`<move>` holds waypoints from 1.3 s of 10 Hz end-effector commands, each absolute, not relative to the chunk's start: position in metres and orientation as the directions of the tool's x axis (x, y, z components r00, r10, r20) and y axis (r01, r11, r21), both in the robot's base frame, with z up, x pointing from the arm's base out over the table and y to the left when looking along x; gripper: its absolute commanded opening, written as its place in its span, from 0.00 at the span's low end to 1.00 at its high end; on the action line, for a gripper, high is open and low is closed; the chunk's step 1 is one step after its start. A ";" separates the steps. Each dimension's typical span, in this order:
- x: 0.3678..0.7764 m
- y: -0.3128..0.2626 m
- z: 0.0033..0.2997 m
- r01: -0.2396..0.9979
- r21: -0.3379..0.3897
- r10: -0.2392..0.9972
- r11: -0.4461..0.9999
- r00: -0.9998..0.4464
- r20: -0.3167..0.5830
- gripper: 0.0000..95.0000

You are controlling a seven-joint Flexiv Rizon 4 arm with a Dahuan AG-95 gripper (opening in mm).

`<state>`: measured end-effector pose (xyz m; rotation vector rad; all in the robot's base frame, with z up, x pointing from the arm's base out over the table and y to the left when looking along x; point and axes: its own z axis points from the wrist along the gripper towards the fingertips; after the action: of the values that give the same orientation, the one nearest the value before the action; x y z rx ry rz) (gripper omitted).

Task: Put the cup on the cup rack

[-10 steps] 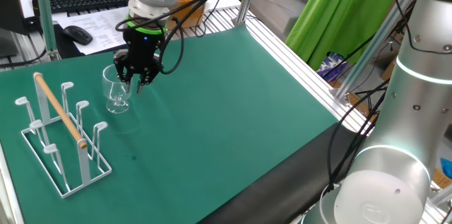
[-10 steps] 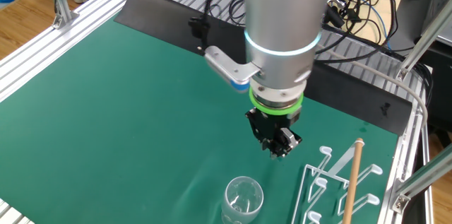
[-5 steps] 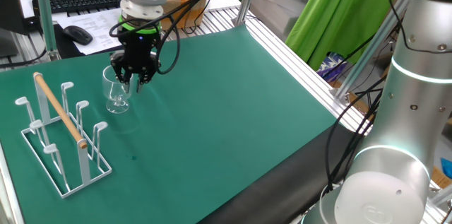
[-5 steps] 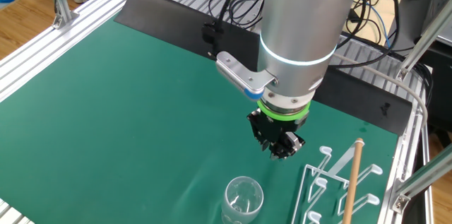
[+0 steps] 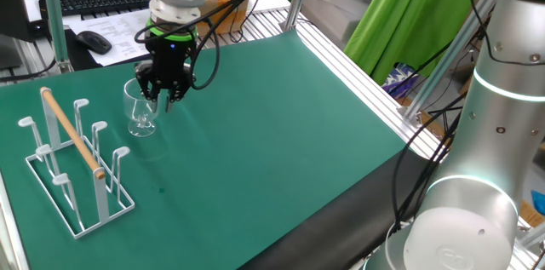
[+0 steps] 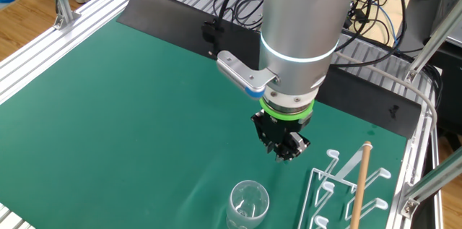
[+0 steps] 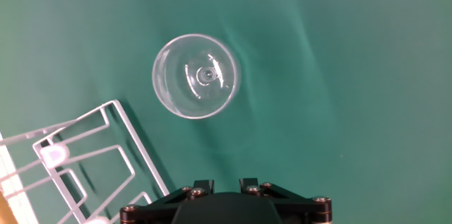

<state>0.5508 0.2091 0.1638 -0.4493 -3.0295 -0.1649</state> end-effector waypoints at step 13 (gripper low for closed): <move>0.608 0.197 0.168 0.279 0.089 0.274 0.956 -0.959 0.068 0.20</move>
<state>0.6120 0.1969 0.1672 -0.4340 -3.0461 -0.1493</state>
